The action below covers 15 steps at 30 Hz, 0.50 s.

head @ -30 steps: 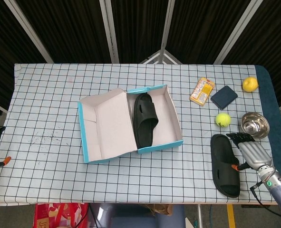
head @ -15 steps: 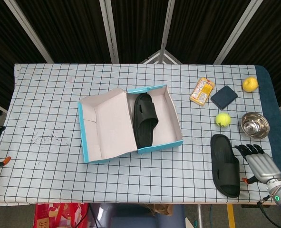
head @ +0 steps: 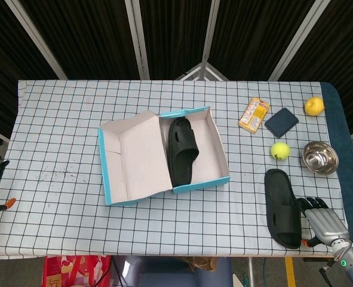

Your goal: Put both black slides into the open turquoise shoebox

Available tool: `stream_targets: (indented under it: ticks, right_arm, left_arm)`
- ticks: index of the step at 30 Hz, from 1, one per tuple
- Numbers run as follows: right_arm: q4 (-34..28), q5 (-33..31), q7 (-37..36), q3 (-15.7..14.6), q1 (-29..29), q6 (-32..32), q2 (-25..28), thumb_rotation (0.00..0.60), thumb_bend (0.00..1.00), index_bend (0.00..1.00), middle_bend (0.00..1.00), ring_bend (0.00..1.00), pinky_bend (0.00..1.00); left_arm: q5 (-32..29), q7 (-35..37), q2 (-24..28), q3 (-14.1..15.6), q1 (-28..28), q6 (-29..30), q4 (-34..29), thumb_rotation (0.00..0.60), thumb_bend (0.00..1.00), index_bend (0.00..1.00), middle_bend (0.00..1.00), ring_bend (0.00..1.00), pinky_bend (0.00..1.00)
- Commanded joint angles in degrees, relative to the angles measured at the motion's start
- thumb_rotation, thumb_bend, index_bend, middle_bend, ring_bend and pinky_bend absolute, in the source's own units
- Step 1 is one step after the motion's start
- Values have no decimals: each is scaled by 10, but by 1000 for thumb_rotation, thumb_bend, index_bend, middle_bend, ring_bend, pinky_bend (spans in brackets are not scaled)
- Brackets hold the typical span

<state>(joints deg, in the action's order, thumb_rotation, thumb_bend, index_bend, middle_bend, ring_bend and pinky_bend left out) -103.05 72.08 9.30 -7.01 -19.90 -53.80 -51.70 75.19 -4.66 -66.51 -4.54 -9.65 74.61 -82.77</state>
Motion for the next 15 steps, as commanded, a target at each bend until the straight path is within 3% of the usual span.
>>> stream_targets:
  ticks: [1,8,15]
  right_arm:
    - [23,20,-28,14,3,-8,-32,600,189,63,109,31,0]
    - [69,38,-65,41,-7,-13,-87,600,187,63,109,31,0]
    - [108,39,-78,40,-12,6,-115,600,188,63,109,31,0]
  left_arm:
    - [2,2,-1,0,-1,1,2,600,284,97,0,3,90]
    - [0,-2,-5,-2,-2,1,8,600,284,98,0,3,90]
    - [-4,-3,-5,-3,-1,1,9,600,284,98,0,3,89]
